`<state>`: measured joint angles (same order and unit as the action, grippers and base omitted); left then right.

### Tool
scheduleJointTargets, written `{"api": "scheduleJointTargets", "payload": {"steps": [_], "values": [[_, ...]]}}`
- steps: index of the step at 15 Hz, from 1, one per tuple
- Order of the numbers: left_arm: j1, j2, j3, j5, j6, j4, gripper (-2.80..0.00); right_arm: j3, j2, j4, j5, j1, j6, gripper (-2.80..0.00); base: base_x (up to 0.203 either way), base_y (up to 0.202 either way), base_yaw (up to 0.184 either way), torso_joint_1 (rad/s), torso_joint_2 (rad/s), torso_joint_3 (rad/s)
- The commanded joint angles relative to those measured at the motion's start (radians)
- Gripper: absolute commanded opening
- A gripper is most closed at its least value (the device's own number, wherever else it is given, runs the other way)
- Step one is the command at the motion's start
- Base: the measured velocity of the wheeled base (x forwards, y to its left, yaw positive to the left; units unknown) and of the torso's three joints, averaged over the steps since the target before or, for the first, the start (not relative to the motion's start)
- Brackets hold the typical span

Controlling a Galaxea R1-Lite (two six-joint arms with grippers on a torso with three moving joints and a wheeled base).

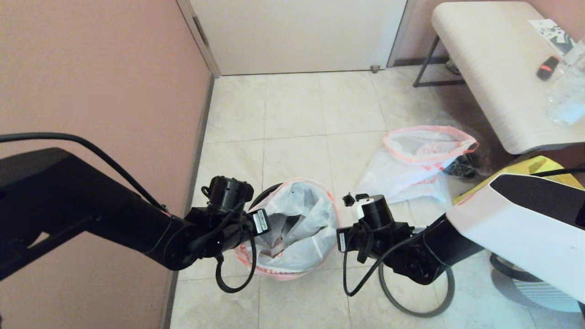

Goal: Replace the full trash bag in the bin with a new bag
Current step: Put the new garbage bag on the trash can

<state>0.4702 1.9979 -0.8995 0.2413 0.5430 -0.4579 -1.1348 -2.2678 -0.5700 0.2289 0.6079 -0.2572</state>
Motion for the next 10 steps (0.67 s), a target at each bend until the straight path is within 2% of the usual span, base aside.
{"api": "scheduleJointTargets", "payload": {"steps": [1,2,3,6,7,8,10], "values": [[-0.033,-0.007,-0.004,0.003,-0.088,0.007,-2.8,0.009,0.01,-0.004,0.001,0.0,-0.002,-2.8,0.0,0.0,0.0,0.0,0.0,0.0],[-0.062,-0.018,-0.005,0.001,-0.182,0.023,-2.8,0.015,0.011,-0.005,0.001,0.001,-0.002,-2.8,0.0,0.0,0.0,0.0,0.0,0.0],[-0.084,-0.023,-0.022,-0.001,-0.249,0.032,-2.8,0.018,0.011,-0.009,0.001,0.004,-0.005,-2.8,0.0,0.0,0.0,0.0,0.0,0.0],[-0.101,-0.041,-0.1,0.002,-0.408,0.037,-2.79,0.029,0.008,-0.037,0.001,0.004,-0.008,-2.8,0.0,0.0,0.0,0.0,0.0,0.0],[-0.106,-0.044,-0.119,-0.002,-0.452,0.034,0.0,0.027,0.005,-0.037,0.001,0.004,-0.024,-2.8,0.0,0.0,0.0,0.0,0.0,0.0],[-0.107,-0.044,-0.137,-0.013,-0.491,0.042,0.0,0.025,0.005,-0.037,0.001,0.006,-0.034,-2.8,0.0,0.0,0.0,0.0,0.0,0.0],[-0.122,-0.028,-0.166,-0.033,-0.619,0.049,0.0,0.015,0.012,-0.026,0.002,0.016,-0.079,-2.8,0.0,0.0,0.0,0.0,0.0,0.0]]}}
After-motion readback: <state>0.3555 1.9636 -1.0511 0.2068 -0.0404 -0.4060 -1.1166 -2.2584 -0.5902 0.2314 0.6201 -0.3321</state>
